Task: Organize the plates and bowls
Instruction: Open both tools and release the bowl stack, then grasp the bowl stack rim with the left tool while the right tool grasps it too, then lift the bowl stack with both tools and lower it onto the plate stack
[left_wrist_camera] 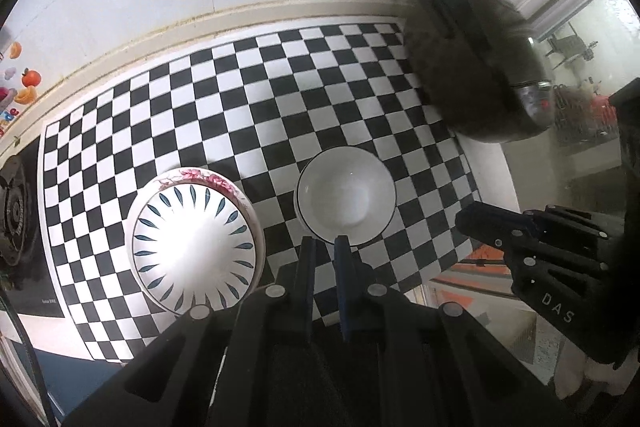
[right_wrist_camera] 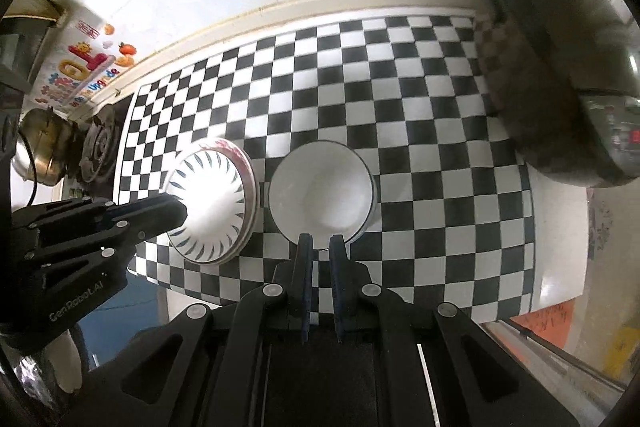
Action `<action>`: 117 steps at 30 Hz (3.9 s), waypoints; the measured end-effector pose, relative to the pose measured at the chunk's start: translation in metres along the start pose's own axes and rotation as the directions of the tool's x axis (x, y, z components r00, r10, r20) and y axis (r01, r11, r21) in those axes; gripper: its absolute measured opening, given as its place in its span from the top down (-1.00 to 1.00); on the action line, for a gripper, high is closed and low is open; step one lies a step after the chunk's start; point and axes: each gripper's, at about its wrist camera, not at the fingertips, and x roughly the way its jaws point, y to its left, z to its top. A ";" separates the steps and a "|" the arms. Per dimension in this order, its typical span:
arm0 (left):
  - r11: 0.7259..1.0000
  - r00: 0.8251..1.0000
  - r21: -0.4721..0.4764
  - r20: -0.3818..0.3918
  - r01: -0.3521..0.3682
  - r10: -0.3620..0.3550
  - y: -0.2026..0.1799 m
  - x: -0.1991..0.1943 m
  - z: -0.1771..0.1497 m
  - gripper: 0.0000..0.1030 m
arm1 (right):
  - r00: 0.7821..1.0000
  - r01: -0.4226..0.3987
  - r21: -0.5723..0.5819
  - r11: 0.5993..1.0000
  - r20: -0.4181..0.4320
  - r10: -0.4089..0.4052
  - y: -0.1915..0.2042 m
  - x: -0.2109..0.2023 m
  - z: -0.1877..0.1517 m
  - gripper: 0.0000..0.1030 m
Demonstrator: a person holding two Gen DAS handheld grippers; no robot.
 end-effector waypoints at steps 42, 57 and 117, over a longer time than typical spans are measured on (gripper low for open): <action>0.944 0.942 -0.289 -0.240 0.161 -0.234 0.057 0.170 0.049 0.60 | 0.983 -0.097 0.286 0.953 -0.123 0.136 -0.084 0.139 0.006 -0.61; 0.924 0.877 -0.321 -0.356 0.210 -0.323 0.071 0.228 0.057 0.34 | 0.931 -0.195 0.348 0.917 -0.228 0.284 -0.086 0.219 0.025 -0.62; 0.898 0.952 -0.395 -0.144 0.195 -0.270 0.185 0.114 0.023 0.04 | 0.804 -0.442 0.289 0.849 -0.292 0.518 0.070 0.244 0.059 -0.26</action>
